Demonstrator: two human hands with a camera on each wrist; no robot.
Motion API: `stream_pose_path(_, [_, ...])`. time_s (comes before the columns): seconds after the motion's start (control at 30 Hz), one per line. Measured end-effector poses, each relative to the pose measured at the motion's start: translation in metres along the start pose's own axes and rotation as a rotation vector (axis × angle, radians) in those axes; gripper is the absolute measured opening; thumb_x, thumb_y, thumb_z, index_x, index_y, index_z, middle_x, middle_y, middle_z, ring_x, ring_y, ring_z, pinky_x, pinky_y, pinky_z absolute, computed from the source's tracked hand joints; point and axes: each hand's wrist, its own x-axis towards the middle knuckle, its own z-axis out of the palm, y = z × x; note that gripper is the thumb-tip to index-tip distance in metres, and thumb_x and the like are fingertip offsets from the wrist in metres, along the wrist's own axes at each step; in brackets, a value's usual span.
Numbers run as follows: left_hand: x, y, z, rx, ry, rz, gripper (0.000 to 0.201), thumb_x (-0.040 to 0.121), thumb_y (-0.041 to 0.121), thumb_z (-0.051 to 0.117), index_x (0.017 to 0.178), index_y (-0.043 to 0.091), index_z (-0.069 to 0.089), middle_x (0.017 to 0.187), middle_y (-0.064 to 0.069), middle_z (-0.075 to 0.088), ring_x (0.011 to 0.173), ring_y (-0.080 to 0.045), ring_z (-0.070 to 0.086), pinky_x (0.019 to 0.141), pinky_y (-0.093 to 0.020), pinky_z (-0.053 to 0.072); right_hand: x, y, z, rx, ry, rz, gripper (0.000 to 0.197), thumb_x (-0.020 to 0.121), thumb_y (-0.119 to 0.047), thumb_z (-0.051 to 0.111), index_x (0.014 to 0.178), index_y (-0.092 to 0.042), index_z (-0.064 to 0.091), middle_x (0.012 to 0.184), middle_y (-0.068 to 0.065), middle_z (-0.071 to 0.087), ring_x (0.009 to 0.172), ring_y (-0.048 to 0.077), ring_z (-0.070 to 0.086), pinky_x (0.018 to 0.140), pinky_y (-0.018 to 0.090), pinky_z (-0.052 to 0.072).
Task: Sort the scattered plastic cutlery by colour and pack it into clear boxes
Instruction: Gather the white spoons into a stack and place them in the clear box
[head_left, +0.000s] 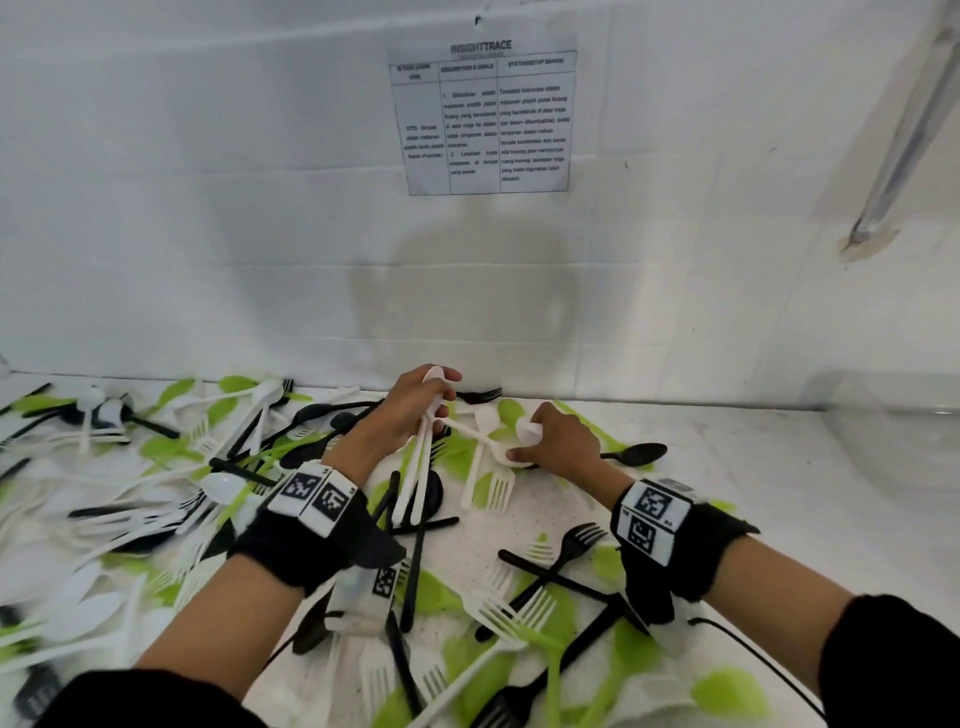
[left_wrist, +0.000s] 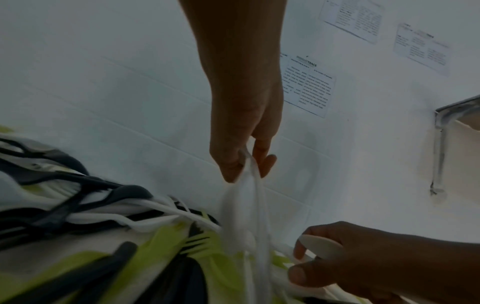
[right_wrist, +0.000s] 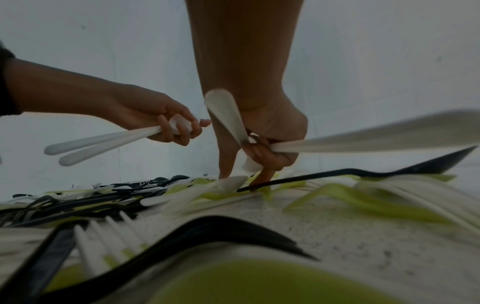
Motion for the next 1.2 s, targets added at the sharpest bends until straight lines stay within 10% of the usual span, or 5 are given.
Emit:
stream_pose_path(0.5, [0.027, 0.001, 0.031, 0.493, 0.102, 0.108, 0.014, 0.087, 0.005, 0.049, 0.092, 0.014, 0.059, 0.082, -0.005, 0.060, 0.058, -0.013, 0.050, 0.036, -0.014, 0.035, -0.008, 0.022, -0.017, 0.113, -0.037, 0.008, 0.042, 0.075, -0.020, 0.073, 0.112, -0.015, 0.056, 0.108, 0.009, 0.061, 0.095, 0.027, 0.061, 0.072, 0.026, 0.042])
stream_pose_path(0.63, [0.036, -0.016, 0.033, 0.764, 0.105, 0.192, 0.009, 0.088, 0.017, 0.059, 0.094, 0.011, 0.060, 0.106, -0.016, 0.063, 0.095, -0.032, 0.060, 0.076, -0.026, 0.041, -0.017, 0.037, -0.033, 0.164, 0.055, -0.030, 0.024, 0.074, -0.014, 0.071, 0.097, -0.018, 0.065, 0.100, 0.009, 0.064, 0.088, 0.024, 0.060, 0.065, 0.022, 0.036])
stream_pose_path(0.8, [0.043, -0.041, 0.048, 0.948, -0.013, 0.159, 0.056, 0.080, 0.035, 0.071, 0.122, 0.003, 0.052, 0.126, -0.015, 0.054, 0.120, -0.029, 0.048, 0.090, -0.029, 0.035, -0.031, 0.050, -0.063, 0.261, 0.134, -0.131, 0.024, 0.071, -0.006, 0.071, 0.082, -0.022, 0.057, 0.088, 0.002, 0.061, 0.081, 0.017, 0.053, 0.061, 0.019, 0.036])
stream_pose_path(0.97, [0.041, -0.051, 0.056, 1.127, -0.080, 0.169, 0.045, 0.085, 0.024, 0.065, 0.119, -0.002, 0.051, 0.122, -0.019, 0.054, 0.116, -0.032, 0.050, 0.089, -0.033, 0.039, -0.045, 0.058, -0.100, 0.339, 0.270, -0.155, 0.020, 0.073, -0.003, 0.072, 0.088, -0.014, 0.064, 0.086, 0.000, 0.059, 0.075, 0.013, 0.052, 0.056, 0.002, 0.034])
stream_pose_path(1.2, [0.028, -0.035, 0.048, 1.052, -0.022, 0.197, 0.035, 0.091, 0.013, 0.052, 0.121, -0.002, 0.053, 0.126, -0.022, 0.054, 0.116, -0.034, 0.050, 0.087, -0.030, 0.037, -0.064, 0.054, -0.129, 0.343, 0.207, -0.167, 0.024, 0.075, 0.001, 0.067, 0.095, -0.011, 0.065, 0.078, -0.001, 0.057, 0.052, 0.010, 0.046, 0.039, 0.007, 0.035])
